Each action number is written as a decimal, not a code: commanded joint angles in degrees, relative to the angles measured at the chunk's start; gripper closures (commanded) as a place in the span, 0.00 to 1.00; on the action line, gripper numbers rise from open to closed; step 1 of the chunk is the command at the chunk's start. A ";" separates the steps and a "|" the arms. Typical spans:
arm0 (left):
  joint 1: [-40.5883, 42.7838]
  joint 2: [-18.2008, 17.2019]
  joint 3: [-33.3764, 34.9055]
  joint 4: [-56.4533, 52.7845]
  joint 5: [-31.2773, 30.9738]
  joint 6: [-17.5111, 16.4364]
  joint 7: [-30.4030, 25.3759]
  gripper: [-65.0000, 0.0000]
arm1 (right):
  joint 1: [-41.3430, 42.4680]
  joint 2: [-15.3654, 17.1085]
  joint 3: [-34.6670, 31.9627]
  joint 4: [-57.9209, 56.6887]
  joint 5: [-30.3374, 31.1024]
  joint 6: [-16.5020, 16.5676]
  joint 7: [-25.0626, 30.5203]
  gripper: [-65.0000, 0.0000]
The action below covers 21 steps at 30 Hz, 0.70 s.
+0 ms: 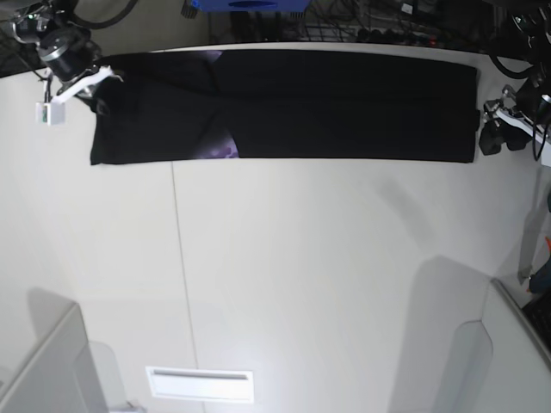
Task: Fold the T-shirt properly
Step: 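Release the hem and reposition both grippers at the strip ends, then grasp the strip ends with both grippers and pull it straight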
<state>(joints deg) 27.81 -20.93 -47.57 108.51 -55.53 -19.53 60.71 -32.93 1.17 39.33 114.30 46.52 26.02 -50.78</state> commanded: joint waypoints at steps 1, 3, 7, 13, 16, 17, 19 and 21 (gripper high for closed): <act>0.19 0.14 -0.56 1.86 -0.69 -0.12 -0.88 0.55 | 0.53 0.46 -0.78 0.73 -1.03 0.40 0.81 0.99; -0.34 1.54 1.73 2.13 -0.43 -0.12 -0.88 0.85 | 2.55 0.46 -2.28 -0.23 -4.46 0.40 0.02 1.00; -0.60 2.77 10.08 -0.77 5.64 0.32 -1.32 1.00 | 7.48 0.11 -3.07 -5.51 -12.02 0.31 -1.65 1.00; -2.01 6.38 11.92 -7.19 20.06 -0.03 -1.59 1.00 | 9.76 0.37 -3.07 -13.60 -14.48 0.31 -0.34 1.00; -3.94 6.82 12.89 -12.20 25.77 -0.12 -3.17 1.00 | 11.26 0.19 -3.16 -16.85 -16.50 0.31 0.45 1.00; -4.65 6.64 13.51 -13.52 26.91 -0.12 -3.70 1.00 | 12.22 0.11 -3.16 -17.73 -17.64 0.31 0.54 1.00; -6.23 6.64 13.68 -15.81 28.76 -0.12 -4.66 1.00 | 14.51 -0.33 -5.09 -20.19 -19.49 0.31 0.72 1.00; -8.08 6.47 13.51 -18.27 29.29 -0.12 -5.63 1.00 | 17.50 -1.30 -6.94 -22.56 -21.60 0.22 0.72 1.00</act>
<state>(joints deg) 19.09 -14.04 -34.11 90.70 -28.80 -20.29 52.80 -15.18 0.10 32.80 91.83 26.74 26.57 -47.75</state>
